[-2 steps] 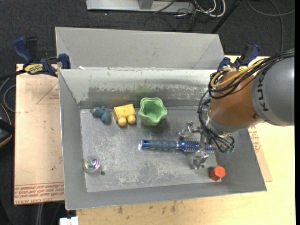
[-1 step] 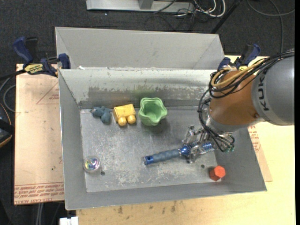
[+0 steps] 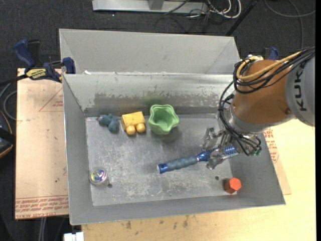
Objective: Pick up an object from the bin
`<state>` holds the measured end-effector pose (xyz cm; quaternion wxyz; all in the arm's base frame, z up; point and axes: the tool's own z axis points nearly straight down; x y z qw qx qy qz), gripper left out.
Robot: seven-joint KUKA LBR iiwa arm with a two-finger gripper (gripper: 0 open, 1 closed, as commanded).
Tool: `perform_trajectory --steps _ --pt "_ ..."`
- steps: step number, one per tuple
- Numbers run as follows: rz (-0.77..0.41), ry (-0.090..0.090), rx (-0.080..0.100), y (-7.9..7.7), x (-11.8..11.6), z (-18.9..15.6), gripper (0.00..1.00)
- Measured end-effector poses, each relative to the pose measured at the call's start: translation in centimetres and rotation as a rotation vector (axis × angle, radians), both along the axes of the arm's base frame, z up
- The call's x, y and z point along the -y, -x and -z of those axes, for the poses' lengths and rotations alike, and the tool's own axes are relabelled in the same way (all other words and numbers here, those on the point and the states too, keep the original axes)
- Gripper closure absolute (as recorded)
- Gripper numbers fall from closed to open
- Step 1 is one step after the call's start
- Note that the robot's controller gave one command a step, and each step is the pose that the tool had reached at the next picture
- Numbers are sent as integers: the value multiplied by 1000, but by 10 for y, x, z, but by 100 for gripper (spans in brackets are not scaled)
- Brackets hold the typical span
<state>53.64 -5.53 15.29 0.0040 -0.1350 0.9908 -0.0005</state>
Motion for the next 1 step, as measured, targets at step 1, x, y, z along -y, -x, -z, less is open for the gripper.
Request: perform_trajectory --steps 1 --pt "6 1 3 -17 0 -89 100"
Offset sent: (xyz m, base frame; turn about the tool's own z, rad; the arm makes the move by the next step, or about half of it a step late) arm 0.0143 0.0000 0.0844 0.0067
